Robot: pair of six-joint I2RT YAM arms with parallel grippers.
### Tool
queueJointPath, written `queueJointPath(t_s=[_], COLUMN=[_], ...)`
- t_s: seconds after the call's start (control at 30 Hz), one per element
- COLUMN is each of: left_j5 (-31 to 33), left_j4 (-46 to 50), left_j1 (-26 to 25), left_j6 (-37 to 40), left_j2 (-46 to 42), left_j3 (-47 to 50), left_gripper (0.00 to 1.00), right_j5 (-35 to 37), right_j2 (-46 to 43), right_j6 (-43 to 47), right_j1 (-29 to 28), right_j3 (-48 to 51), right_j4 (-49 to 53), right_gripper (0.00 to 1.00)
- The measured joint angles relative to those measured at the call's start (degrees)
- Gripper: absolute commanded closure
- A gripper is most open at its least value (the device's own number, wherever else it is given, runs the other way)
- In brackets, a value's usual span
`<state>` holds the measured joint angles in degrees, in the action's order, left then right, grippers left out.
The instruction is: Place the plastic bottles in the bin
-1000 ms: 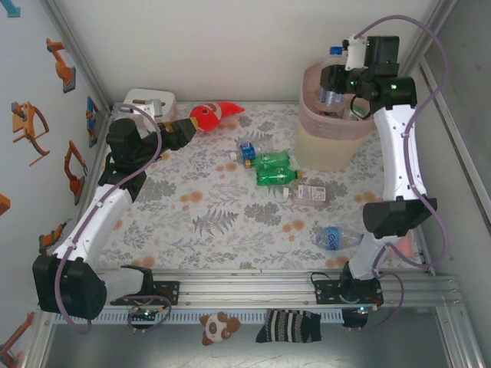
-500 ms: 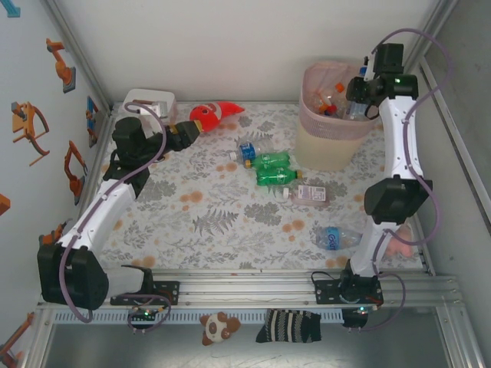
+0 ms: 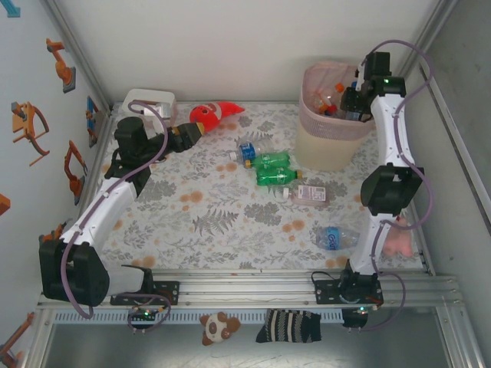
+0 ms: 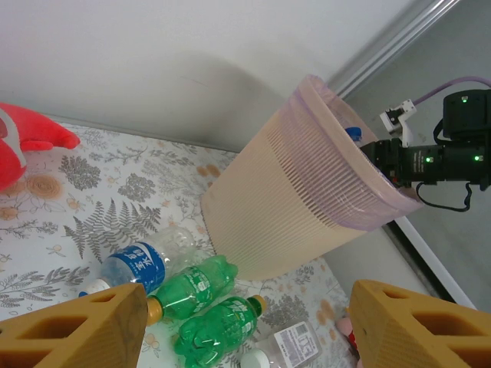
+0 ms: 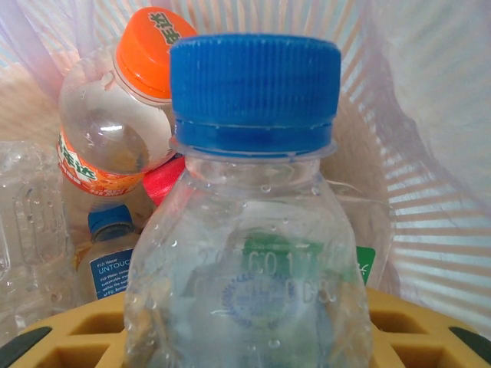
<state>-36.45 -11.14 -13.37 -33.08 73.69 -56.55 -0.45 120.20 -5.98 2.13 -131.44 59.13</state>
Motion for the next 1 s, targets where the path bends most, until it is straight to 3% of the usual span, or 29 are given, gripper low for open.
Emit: queueJointPath(t_s=[0.13,0.53,1.0], left_j5=[-0.1,-0.5,-0.5], left_j4=[0.0,0.1,0.9], left_j1=[0.0,0.0,-0.8], left_j6=[0.0,0.0,-0.5], left_j2=[0.1,0.1,2.3], left_j3=[0.0,0.0,-1.2], left_gripper=[0.31,0.31,0.3], right_j5=[-0.5,-1.0,-1.0], right_j2=[0.9,1.4,-8.1], right_j6=[0.0,-0.9,-1.1], right_j1=[0.0,0.2,0.2], right_j3=[0.0,-0.1,-1.1], right_j4=[-0.5,0.4,2.2], right_gripper=[0.52,0.29,0.28])
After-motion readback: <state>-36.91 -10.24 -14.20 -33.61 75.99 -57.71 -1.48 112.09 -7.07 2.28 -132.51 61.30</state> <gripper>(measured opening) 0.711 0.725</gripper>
